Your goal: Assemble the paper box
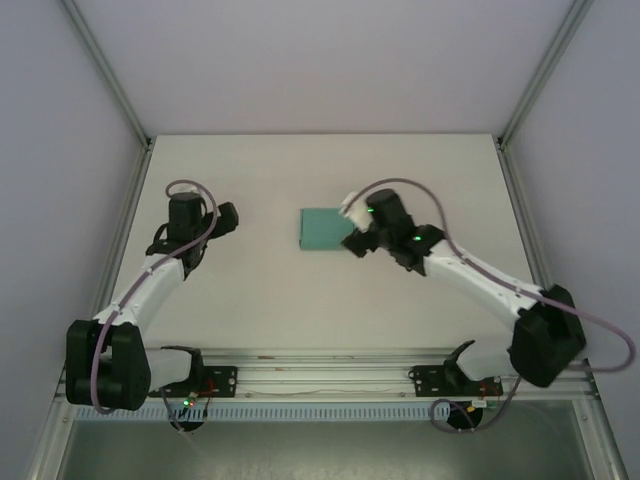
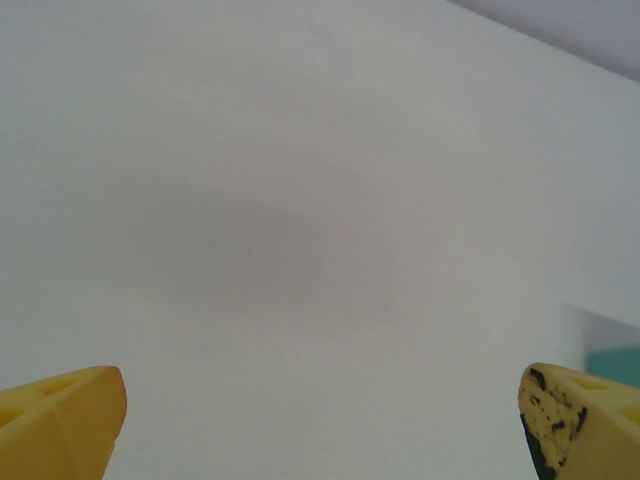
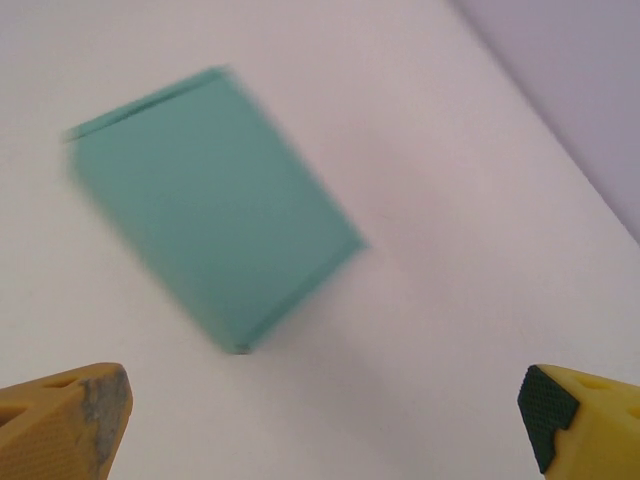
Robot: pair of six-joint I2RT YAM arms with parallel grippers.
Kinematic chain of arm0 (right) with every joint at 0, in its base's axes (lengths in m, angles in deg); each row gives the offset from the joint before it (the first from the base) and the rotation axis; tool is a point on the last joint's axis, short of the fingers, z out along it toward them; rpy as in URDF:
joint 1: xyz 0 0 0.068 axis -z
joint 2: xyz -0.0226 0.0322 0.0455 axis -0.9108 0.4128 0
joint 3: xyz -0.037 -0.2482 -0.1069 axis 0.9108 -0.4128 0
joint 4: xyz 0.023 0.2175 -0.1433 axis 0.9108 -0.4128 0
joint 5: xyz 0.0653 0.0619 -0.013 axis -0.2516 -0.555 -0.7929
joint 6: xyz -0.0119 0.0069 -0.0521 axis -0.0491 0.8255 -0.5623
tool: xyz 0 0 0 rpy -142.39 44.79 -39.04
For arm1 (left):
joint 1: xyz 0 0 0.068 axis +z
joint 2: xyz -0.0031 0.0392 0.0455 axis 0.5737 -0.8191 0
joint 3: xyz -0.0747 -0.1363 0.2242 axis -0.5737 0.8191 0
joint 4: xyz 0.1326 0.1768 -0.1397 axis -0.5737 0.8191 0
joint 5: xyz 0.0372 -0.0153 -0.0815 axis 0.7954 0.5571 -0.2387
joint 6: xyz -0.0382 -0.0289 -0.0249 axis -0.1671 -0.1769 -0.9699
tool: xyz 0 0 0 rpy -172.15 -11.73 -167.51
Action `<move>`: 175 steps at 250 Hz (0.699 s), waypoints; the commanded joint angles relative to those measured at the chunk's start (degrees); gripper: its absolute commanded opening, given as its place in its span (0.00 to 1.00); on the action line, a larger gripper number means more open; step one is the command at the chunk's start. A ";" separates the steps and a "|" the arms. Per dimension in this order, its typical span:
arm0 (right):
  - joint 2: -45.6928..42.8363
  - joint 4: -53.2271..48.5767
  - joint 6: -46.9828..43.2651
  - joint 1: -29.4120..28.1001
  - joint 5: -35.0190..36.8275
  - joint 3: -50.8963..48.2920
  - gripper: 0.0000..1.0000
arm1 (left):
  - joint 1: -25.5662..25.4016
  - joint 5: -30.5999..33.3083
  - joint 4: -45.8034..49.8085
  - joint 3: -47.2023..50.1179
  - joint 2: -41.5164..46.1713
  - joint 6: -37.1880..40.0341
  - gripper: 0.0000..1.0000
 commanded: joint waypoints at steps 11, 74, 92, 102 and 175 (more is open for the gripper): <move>-7.75 14.24 27.01 11.55 8.01 -13.13 1.00 | 1.45 8.66 -12.53 5.60 -0.09 6.08 1.00; -9.15 37.38 34.68 25.49 15.90 -30.51 1.00 | 1.93 10.56 -43.64 20.46 -3.19 13.14 1.00; -6.54 43.28 32.35 26.21 17.65 -32.57 1.00 | 1.94 11.28 -51.49 23.51 -5.35 14.90 1.00; -5.20 48.00 31.65 26.61 18.49 -33.86 1.00 | 1.94 12.28 -55.06 24.45 -7.11 15.64 1.00; 12.37 72.85 31.50 30.80 11.18 -36.87 1.00 | 2.99 7.28 -62.59 24.02 -16.05 15.75 1.00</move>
